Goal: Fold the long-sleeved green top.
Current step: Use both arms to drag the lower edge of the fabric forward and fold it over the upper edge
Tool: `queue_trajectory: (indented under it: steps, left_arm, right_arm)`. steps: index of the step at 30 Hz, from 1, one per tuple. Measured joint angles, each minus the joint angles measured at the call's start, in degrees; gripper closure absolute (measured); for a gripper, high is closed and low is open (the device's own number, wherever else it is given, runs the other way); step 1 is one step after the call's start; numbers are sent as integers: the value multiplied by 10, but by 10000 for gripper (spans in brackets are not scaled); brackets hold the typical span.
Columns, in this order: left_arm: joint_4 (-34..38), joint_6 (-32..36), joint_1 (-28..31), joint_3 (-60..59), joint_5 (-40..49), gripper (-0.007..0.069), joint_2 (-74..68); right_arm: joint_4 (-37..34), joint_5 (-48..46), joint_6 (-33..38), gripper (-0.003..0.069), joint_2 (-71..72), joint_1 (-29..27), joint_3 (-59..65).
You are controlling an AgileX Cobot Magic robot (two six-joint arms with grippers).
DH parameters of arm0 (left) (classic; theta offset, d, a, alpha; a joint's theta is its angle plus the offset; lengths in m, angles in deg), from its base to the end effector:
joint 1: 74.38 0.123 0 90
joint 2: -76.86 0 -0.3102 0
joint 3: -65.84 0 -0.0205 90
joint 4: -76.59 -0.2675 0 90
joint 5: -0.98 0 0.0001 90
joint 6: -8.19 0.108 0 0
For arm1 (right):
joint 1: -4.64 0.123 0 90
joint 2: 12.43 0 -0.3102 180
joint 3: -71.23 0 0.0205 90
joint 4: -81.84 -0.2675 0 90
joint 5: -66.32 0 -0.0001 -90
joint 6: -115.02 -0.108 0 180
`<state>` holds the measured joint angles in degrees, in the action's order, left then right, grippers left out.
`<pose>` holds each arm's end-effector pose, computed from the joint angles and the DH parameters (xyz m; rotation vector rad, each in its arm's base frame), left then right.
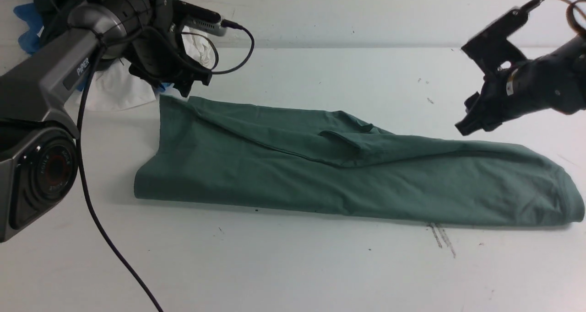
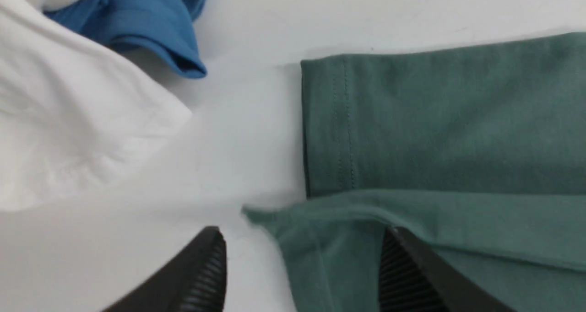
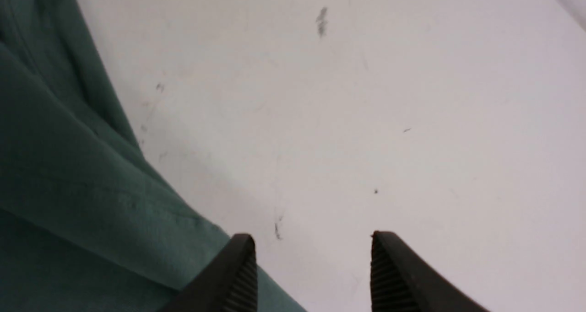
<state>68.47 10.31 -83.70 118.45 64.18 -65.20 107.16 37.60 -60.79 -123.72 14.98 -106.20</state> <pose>0.5562 -0.0775 0.2418 0.3082 2.6354 0.1478 0.4301 0.0559 0.2413 -0.6933 2.3588 -0.3793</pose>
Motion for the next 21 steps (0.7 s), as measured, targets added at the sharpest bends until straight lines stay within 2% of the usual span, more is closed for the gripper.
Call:
queue_trajectory:
  steps: [2, 3, 4, 5, 7, 11, 13, 16, 21]
  left_arm:
    - [19, 11, 0, 6, 51, 220, 10]
    - [22, 13, 0, 7, 54, 220, 10]
    - [47, 27, 0, 7, 67, 242, 10]
    - [70, 41, 0, 6, 72, 260, 10]
    - [137, 81, 0, -8, 73, 307, 10]
    - [249, 146, -7, -50, 73, 424, 9]
    - [280, 171, -16, -77, 73, 490, 8]
    - [290, 198, -30, -106, 72, 585, 6]
    - [292, 207, -44, -135, 72, 631, 6]
  right_arm:
    - [-68, -21, 2, 443, 8, 27, -8]
    - [-76, -23, 6, 463, 8, 32, -8]
    - [-131, -38, 32, 544, 5, 51, -9]
    - [-173, -47, 59, 594, 0, 66, -9]
    - [-256, -54, 149, 647, -22, 97, -9]
    - [-364, -62, 303, 671, -76, 127, -11]
    - [-409, -73, 356, 672, -104, 131, -22]
    - [-444, -78, 381, 672, -146, 131, -48]
    - [-445, -65, 377, 673, -186, 130, -115]
